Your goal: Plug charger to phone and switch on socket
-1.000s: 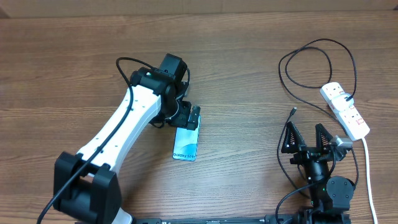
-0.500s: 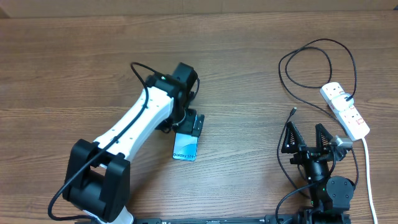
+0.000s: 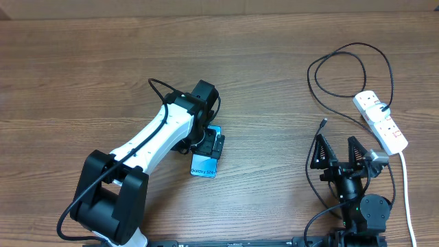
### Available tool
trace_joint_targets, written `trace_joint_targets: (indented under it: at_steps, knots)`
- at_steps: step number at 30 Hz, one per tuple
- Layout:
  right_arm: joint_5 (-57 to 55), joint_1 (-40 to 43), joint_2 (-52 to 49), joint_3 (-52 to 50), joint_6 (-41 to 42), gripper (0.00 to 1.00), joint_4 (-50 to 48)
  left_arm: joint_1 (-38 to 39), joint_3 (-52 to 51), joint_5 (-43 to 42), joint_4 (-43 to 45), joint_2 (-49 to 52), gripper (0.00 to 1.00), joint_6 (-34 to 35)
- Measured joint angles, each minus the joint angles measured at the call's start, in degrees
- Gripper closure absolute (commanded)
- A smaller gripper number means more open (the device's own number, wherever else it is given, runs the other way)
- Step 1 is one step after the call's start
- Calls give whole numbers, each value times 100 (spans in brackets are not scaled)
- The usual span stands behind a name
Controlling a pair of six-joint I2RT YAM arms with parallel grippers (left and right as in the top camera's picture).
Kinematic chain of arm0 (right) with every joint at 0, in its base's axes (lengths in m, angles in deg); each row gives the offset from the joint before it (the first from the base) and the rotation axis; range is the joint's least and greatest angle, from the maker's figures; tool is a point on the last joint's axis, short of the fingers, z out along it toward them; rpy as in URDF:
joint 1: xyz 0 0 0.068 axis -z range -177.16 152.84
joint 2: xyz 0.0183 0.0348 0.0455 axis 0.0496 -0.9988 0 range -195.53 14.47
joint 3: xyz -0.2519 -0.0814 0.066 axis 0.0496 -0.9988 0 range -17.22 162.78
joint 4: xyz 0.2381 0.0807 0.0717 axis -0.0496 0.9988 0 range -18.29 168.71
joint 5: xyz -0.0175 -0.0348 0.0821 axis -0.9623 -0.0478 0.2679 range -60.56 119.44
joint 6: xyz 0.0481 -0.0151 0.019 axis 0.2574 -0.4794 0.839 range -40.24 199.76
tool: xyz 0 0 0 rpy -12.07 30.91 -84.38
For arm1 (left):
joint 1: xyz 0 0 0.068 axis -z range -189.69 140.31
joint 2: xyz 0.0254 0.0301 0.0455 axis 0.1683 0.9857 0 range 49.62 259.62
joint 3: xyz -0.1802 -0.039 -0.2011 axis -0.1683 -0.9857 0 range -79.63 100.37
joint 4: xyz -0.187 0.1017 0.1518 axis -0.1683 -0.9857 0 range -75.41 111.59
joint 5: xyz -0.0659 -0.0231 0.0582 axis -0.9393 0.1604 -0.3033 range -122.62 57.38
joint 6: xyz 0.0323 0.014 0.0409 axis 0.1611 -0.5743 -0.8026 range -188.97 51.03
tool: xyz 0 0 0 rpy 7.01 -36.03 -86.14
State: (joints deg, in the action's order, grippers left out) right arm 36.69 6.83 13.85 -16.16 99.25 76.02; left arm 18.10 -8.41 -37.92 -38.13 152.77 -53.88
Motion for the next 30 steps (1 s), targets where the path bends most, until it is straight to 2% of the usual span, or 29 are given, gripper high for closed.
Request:
trace_joint_targets:
  at_steps: [30]
  knots:
    - [0,0,0,0,0,0,-2,0,-33,-2,358,0,0,0]
